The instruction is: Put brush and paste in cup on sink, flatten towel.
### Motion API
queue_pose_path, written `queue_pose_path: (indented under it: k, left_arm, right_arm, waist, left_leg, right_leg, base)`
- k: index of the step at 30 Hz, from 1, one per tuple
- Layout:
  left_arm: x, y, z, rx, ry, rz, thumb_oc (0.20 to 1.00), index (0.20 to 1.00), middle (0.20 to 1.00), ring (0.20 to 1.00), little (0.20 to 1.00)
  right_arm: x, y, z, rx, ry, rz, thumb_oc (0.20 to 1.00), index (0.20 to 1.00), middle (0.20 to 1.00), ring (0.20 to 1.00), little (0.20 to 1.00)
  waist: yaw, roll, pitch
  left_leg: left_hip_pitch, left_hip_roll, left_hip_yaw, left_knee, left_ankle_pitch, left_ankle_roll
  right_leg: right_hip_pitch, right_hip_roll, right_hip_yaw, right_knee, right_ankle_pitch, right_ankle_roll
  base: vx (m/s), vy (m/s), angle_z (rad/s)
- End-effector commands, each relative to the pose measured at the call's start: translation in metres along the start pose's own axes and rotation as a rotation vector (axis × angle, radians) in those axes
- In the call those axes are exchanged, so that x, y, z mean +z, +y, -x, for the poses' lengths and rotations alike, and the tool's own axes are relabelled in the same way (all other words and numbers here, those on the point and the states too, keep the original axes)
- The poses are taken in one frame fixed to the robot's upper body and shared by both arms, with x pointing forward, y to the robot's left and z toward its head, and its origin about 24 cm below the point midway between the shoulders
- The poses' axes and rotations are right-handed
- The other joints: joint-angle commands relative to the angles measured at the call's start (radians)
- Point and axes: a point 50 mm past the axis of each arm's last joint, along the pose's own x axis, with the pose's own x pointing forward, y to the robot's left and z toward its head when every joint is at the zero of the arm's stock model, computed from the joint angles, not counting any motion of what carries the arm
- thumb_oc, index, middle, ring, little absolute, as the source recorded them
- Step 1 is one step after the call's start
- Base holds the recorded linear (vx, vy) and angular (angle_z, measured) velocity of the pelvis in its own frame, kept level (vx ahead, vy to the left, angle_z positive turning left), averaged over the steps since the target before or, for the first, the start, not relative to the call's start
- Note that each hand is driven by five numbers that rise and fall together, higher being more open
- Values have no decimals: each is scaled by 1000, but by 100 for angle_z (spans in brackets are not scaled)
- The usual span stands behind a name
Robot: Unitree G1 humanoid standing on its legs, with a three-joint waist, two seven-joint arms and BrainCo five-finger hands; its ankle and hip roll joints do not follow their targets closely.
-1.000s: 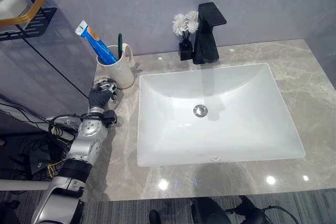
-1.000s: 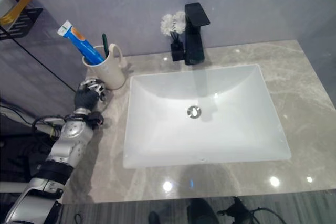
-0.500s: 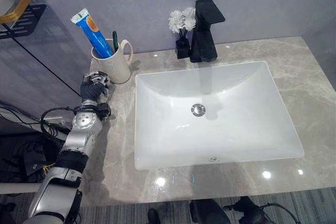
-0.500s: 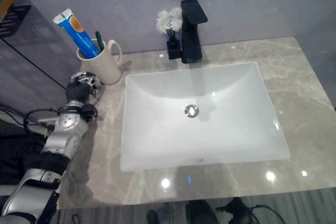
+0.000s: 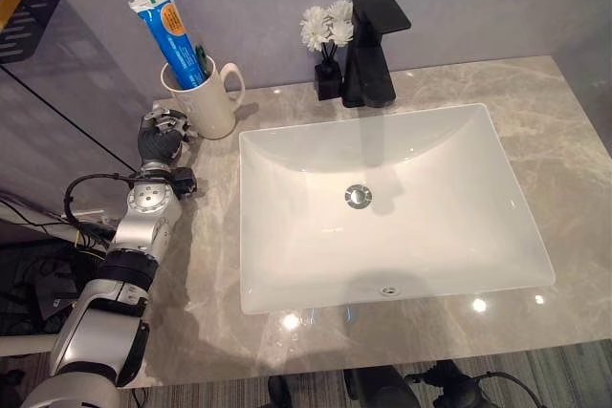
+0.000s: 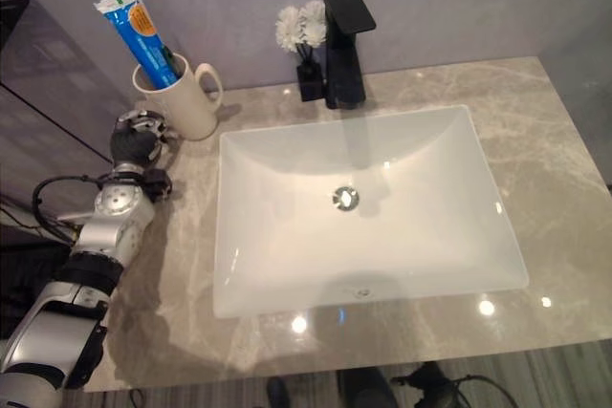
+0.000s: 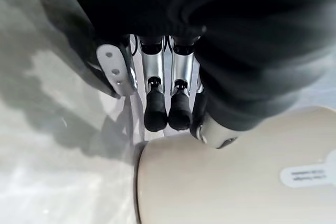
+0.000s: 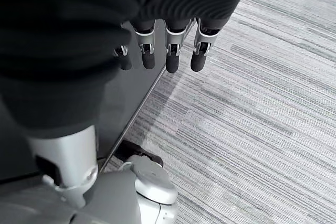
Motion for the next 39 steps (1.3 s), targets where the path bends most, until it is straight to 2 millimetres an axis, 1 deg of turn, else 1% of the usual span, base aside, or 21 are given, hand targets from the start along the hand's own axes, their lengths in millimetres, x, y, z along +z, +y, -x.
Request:
queue_pose_path:
  k: [1, 6, 8, 9, 11, 12, 13, 19, 24, 25, 27, 32, 35, 38, 39]
  left_arm:
    - [-15, 0, -1, -1, 67, -88, 200, 200, 200, 200, 200]
    - [-9, -11, -4, -20, 47, -87, 200, 200, 200, 200, 200]
    - [-10, -15, -4, -28, 51, -81, 200, 200, 200, 200, 200]
    - [-9, -22, -3, -46, 45, -71, 200, 200, 200, 200, 200]
    - [-10, -29, -2, -62, 47, -64, 200, 200, 200, 200, 200]
    - [-10, -29, -2, -62, 47, -64, 200, 200, 200, 200, 200]
    - [-10, -35, -1, -79, 46, -61, 200, 200, 200, 200, 200]
    - [-7, -47, -2, -97, 37, -51, 200, 200, 200, 200, 200]
    - [-9, -48, -1, -92, 41, -57, 200, 200, 200, 200, 200]
    - [-13, -47, 0, -85, 56, -59, 200, 200, 200, 200, 200]
    - [-14, -47, 0, -85, 61, -63, 200, 200, 200, 200, 200]
    - [-20, -42, 0, -51, 83, -65, 200, 200, 200, 200, 200]
    - [-26, -42, 5, -36, 93, -59, 200, 200, 200, 200, 200]
    - [-47, -36, 20, -10, 141, -31, 200, 200, 200, 200, 200]
    - [-47, -36, 20, -9, 141, -31, 200, 200, 200, 200, 200]
  right_arm:
    - [-1, -2, 0, -15, -8, -7, 1000, 1000, 1000, 1000, 1000]
    - [2, -3, 0, -23, -16, -18, 1000, 1000, 1000, 1000, 1000]
    - [1, -3, 0, -24, -13, -25, 1000, 1000, 1000, 1000, 1000]
    - [1, -2, 0, -24, -11, -28, 1000, 1000, 1000, 1000, 1000]
    - [1, -2, 0, -23, -15, -29, 1000, 1000, 1000, 1000, 1000]
    - [1, -2, 0, -23, -15, -29, 1000, 1000, 1000, 1000, 1000]
    - [-1, -2, 0, -25, -8, -27, 1000, 1000, 1000, 1000, 1000]
    - [-1, -3, 0, -34, -4, -31, 1000, 1000, 1000, 1000, 1000]
    - [-1, -4, 0, -38, -5, -33, 1000, 1000, 1000, 1000, 1000]
    - [-1, -4, 0, -39, -8, -31, 1000, 1000, 1000, 1000, 1000]
    - [-2, -3, 0, -37, -3, -30, 1000, 1000, 1000, 1000, 1000]
    - [-4, -3, 0, -40, 2, -24, 1000, 1000, 1000, 1000, 1000]
    - [-6, -1, 1, -36, 13, -21, 1000, 1000, 1000, 1000, 1000]
    - [-12, 1, 1, -32, 46, -10, 1000, 1000, 1000, 1000, 1000]
    - [-12, 1, 1, -32, 47, -10, 1000, 1000, 1000, 1000, 1000]
  waist:
    - [-49, -13, 14]
    - [-59, -12, 19]
    - [-62, -11, 21]
    - [-67, -10, 22]
    - [-70, -9, 22]
    - [-70, -8, 22]
    - [-74, -6, 22]
    - [-85, 1, 21]
    - [-86, 2, 18]
    - [-88, 1, 16]
    - [-88, 1, 15]
    - [-87, -3, 10]
    - [-78, -7, 7]
    - [-62, -14, -7]
    - [-63, -14, -7]
  left_leg:
    - [49, 29, 0, 4, 89, -47]
    - [44, 33, 6, 4, 95, -51]
    - [44, 34, 7, 4, 95, -51]
    - [46, 35, 9, 4, 94, -51]
    - [49, 35, 10, 4, 93, -51]
    - [49, 35, 10, 4, 93, -51]
    - [52, 35, 13, 4, 92, -51]
    - [58, 34, 22, 4, 89, -52]
    - [59, 35, 30, 4, 90, -53]
    - [60, 37, 32, 4, 92, -54]
    - [61, 38, 33, 4, 92, -54]
    - [61, 40, 33, 4, 92, -54]
    - [64, 40, 29, 4, 92, -54]
    - [76, 39, 15, 4, 90, -50]
    - [76, 39, 15, 4, 90, -50]
  right_leg:
    - [79, -27, 28, 19, -112, 64]
    - [66, -23, 33, 24, -111, 63]
    - [63, -21, 36, 28, -113, 61]
    - [63, -19, 39, 29, -115, 60]
    - [64, -17, 40, 30, -117, 58]
    - [65, -17, 40, 30, -117, 58]
    - [67, -16, 42, 31, -119, 57]
    - [66, -11, 49, 29, -119, 56]
    - [63, -7, 56, 27, -116, 56]
    - [63, -4, 58, 27, -116, 55]
    - [64, -3, 59, 27, -117, 55]
    - [64, -1, 58, 26, -117, 54]
    - [68, 0, 54, 26, -118, 55]
    - [92, -5, 41, 32, -126, 53]
    - [92, -5, 40, 31, -127, 53]
  base:
    - [0, 0, 0]
    - [-1, -5, -2]
    - [0, 0, 0]
    - [0, 0, 0]
    - [0, 0, 0]
    - [0, 0, 0]
    - [0, 0, 0]
    - [5, -5, -7]
    - [2, -3, -2]
    - [9, -14, -5]
    - [0, 0, 0]
    - [0, -4, -1]
    - [0, 0, 0]
    - [0, 0, 0]
    - [39, 5, 1]
